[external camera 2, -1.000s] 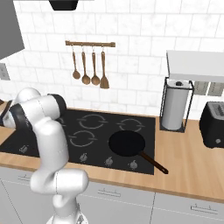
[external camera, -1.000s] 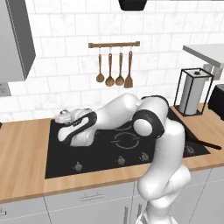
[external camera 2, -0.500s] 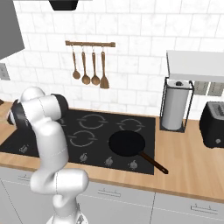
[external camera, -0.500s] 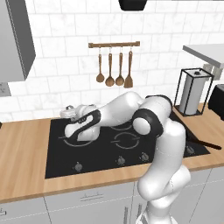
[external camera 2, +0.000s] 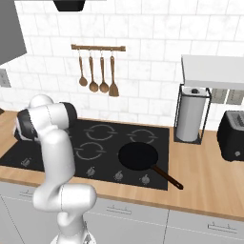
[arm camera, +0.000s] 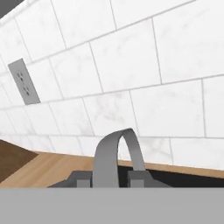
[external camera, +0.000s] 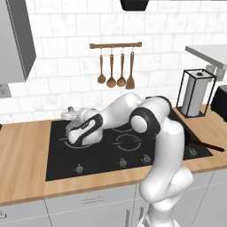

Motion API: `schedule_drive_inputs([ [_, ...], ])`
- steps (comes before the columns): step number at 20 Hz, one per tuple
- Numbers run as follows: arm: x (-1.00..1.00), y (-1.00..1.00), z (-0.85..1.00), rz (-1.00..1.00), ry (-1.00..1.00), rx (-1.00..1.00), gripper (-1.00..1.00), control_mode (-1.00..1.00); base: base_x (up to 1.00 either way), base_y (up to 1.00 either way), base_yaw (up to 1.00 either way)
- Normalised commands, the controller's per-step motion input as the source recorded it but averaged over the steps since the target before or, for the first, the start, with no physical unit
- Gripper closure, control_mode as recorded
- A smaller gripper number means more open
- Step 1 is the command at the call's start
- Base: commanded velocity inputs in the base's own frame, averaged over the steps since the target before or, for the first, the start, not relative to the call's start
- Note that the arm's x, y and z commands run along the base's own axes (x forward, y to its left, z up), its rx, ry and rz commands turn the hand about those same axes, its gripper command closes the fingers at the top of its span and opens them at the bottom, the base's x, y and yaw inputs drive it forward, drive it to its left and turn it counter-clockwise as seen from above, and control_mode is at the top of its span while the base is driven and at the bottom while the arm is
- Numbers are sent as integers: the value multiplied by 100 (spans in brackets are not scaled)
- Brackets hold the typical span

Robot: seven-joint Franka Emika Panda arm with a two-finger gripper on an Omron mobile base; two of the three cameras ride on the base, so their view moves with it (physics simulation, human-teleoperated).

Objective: Pick the kettle from the counter and place it on a stove burner. Then turn the burner on.

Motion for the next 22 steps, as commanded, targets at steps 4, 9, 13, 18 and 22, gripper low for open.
schedule_drive_inputs([
  [4,0,0,-20,0,0,4,100,-100,0,0,0],
  [9,-3,0,0,0,0,0,100,-100,0,0,0],
  [13,-12,0,0,0,0,0,100,-100,0,0,0],
  [18,-13,0,0,0,0,0,100,-100,0,0,0],
  [22,0,0,0,0,0,0,100,-100,0,0,0],
])
